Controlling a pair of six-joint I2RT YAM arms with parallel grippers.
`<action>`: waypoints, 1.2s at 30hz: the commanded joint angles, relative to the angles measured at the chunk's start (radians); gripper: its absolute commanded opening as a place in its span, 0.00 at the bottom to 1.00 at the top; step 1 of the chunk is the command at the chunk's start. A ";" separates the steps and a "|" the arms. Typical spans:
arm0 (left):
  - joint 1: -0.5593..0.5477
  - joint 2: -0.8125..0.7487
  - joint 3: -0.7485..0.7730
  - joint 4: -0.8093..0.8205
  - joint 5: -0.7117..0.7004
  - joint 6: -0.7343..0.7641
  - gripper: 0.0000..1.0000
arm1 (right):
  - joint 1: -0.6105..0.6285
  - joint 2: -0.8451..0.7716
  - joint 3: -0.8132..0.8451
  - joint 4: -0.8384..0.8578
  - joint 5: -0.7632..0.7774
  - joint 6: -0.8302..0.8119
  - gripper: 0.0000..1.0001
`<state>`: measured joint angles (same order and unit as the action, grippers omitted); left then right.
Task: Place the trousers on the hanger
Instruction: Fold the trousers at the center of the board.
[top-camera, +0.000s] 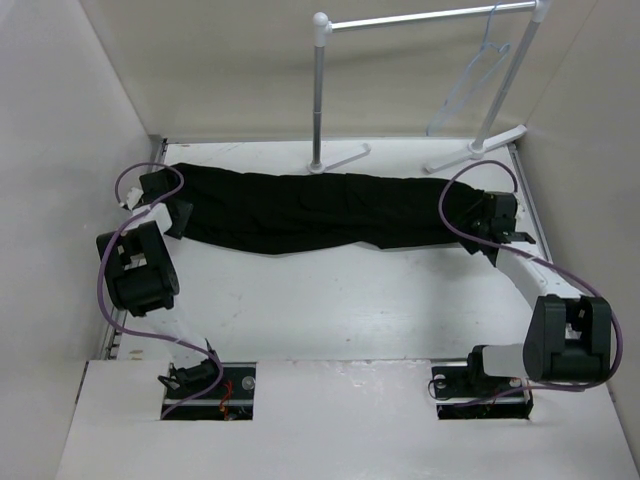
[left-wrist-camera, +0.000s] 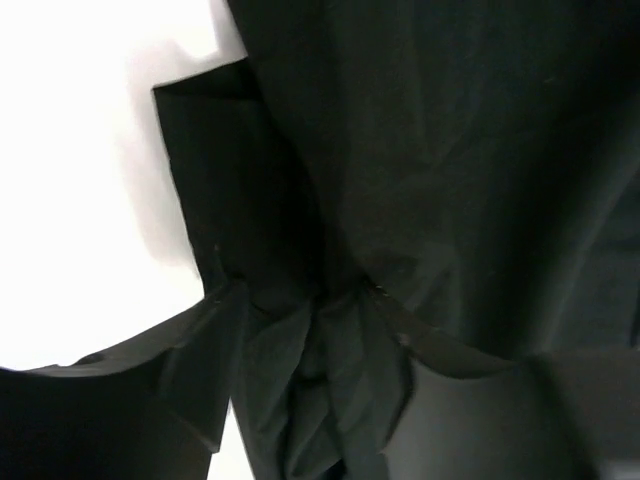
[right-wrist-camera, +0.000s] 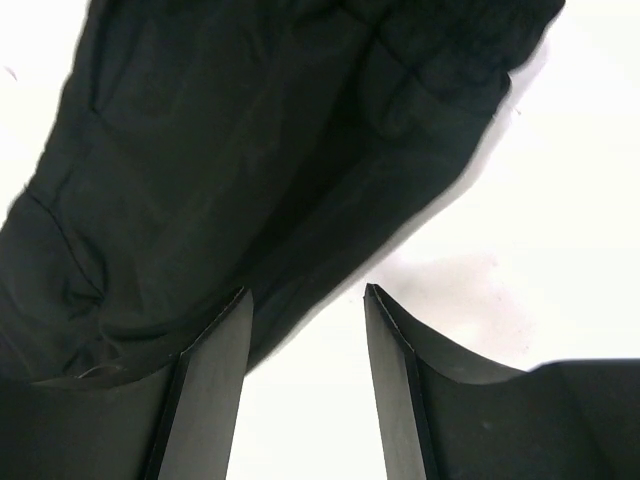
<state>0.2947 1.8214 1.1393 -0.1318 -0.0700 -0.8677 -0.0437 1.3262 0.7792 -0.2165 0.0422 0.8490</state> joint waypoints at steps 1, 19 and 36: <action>0.004 -0.046 0.019 0.060 0.015 -0.028 0.43 | 0.003 -0.047 -0.024 0.042 -0.016 -0.010 0.55; 0.011 -0.091 0.052 -0.028 -0.030 -0.048 0.50 | 0.047 -0.081 -0.041 0.023 -0.082 -0.048 0.56; 0.011 -0.152 0.044 -0.054 -0.114 -0.060 0.07 | 0.025 -0.088 -0.084 0.028 -0.030 -0.022 0.62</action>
<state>0.3088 1.8114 1.2186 -0.1749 -0.1215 -0.9226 -0.0074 1.2446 0.6930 -0.2230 -0.0223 0.8169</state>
